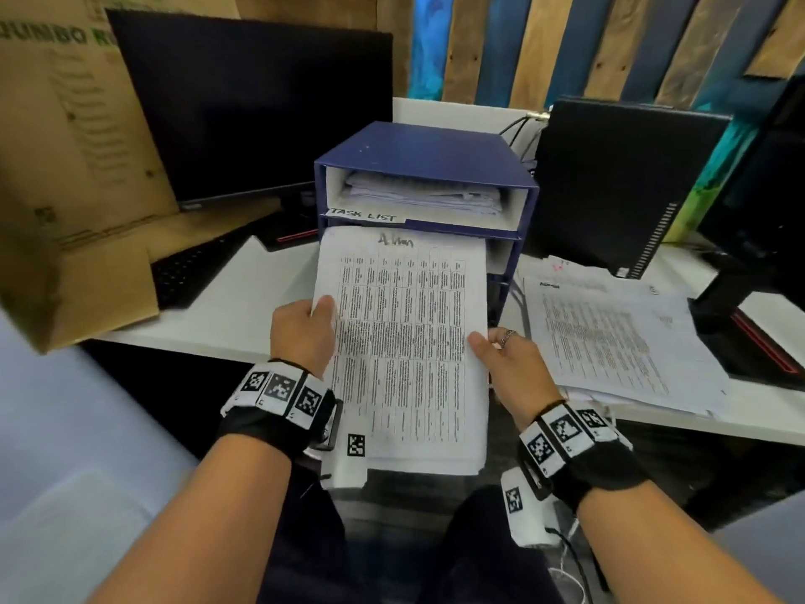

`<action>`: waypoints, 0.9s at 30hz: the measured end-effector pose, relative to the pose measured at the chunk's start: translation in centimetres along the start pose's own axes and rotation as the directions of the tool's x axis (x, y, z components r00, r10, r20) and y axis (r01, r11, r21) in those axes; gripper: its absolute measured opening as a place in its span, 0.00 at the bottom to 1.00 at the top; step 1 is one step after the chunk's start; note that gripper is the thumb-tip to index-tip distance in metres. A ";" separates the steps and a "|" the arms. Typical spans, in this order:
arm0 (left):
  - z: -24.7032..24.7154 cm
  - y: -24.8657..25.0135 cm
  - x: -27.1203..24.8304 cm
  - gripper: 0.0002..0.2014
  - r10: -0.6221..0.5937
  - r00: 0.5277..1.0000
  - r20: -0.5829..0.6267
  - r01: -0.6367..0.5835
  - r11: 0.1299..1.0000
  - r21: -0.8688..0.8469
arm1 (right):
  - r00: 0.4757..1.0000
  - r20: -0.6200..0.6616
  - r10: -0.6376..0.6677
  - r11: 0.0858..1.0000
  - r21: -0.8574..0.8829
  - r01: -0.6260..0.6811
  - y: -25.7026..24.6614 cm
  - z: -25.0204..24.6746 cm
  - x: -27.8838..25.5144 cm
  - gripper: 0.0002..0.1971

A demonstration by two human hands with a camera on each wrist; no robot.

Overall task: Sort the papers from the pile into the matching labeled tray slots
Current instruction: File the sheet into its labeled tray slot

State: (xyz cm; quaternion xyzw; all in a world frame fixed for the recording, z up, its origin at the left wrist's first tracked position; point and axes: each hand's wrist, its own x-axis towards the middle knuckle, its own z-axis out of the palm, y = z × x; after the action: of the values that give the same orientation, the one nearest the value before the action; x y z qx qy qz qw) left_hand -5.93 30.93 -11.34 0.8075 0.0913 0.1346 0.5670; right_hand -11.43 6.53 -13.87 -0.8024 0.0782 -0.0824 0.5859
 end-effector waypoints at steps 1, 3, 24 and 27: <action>0.0 0.6 0.9 0.22 -0.018 1.000 0.005 0.018 1.000 -0.015 | 0.999 0.043 0.021 0.999 0.040 -0.023 -0.2 0.2 -0.3 0.07; 0.1 1.9 2.3 0.22 -0.034 0.999 0.038 0.035 0.999 -0.016 | 0.992 0.112 0.066 0.991 0.109 -0.078 -0.4 0.5 -0.6 0.06; 3.4 6.2 5.4 0.13 -0.041 0.999 -0.019 0.036 0.973 -0.227 | 0.937 -0.197 0.290 0.920 0.326 -0.217 -8.1 -0.1 6.2 0.06; 4.1 6.6 4.7 0.09 -0.097 0.989 -0.111 0.035 0.885 -0.464 | 0.919 -0.251 0.303 0.895 0.406 -0.184 -8.4 1.5 7.3 0.03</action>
State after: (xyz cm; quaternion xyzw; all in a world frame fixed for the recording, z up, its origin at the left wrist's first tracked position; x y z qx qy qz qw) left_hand -0.21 26.41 -5.94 0.6359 0.1212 0.1857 0.7392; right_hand -3.78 8.79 -6.02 -0.6366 0.2524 -0.1449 0.7142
